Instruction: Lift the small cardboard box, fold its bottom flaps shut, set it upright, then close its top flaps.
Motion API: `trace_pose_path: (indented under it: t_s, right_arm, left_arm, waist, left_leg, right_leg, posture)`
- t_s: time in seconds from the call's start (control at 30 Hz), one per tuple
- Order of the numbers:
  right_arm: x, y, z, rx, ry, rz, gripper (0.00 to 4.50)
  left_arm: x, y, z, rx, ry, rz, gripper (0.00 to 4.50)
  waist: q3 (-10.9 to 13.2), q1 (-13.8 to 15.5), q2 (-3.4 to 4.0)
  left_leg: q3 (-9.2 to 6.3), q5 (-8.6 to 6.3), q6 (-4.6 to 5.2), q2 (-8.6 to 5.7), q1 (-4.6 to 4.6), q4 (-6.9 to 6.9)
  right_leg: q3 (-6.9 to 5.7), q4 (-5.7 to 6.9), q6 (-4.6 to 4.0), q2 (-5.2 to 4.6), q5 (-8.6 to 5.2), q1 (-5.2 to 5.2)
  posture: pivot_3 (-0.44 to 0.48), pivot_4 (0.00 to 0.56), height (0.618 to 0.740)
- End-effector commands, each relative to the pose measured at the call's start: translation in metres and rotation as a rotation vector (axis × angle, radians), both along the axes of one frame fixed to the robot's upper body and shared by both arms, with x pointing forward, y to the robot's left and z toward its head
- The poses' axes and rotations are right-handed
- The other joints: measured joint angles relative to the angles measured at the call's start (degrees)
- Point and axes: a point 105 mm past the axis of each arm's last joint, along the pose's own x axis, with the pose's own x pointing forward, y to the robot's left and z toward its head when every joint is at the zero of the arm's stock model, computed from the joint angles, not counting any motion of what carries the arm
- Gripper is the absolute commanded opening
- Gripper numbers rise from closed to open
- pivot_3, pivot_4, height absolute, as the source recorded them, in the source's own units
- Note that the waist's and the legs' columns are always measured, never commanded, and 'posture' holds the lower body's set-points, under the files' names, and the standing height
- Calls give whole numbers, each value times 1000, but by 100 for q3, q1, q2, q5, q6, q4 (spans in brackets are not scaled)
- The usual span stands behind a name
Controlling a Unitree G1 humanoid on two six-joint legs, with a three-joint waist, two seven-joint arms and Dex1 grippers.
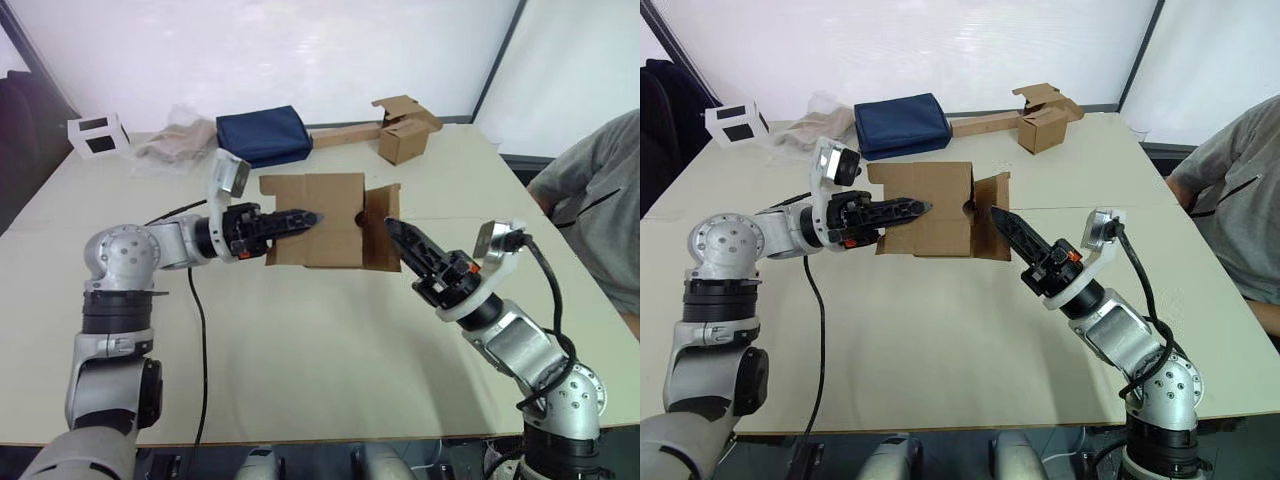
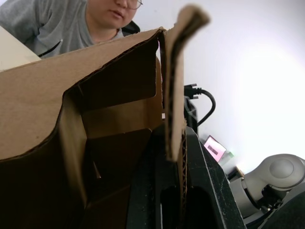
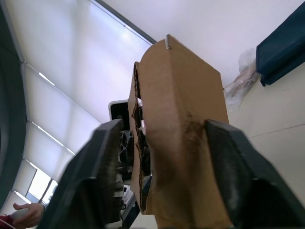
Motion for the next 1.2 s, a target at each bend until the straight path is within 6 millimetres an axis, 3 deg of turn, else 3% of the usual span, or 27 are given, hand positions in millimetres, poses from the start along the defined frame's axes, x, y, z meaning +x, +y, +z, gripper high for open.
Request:
trace_pose_path:
  t_s: [0.03, 0.7, 0.83, 1.2]
  right_arm:
    - [-8, 2, 11, 6, -51, 13, 1118]
    - [-6, 12, 12, -87, -85, -30, 1118]
    - [-8, 13, 14, -92, -95, -30, 42]
    - [-10, 18, 20, -146, -134, -32, 42]
  left_arm:
    - [-2, -1, 10, -12, -43, -9, 0]
    - [-1, -5, 12, -18, -50, -12, 0]
    - [-1, -6, 12, -18, -51, -13, 0]
    - [0, -6, 12, -20, -53, -8, 0]
  waist:
    - [0, 0, 0]
    - [0, 2, 0]
    - [0, 5, 0]
    - [0, 3, 0]
  left_leg:
    - [0, 0, 0, 0, 0, 0]
    - [0, 0, 0, 0, 0, 0]
    - [0, 0, 0, 0, 0, 0]
    - [0, 0, 0, 0, 0, 0]
  right_leg:
    - [0, 0, 0, 0, 0, 0]
    - [0, 0, 0, 0, 0, 0]
    - [0, 0, 0, 0, 0, 0]
    - [0, 0, 0, 0, 0, 0]
  posture:
    - [0, 150, 740]
    - [0, 150, 740]
    - [0, 150, 740]
    - [0, 150, 740]
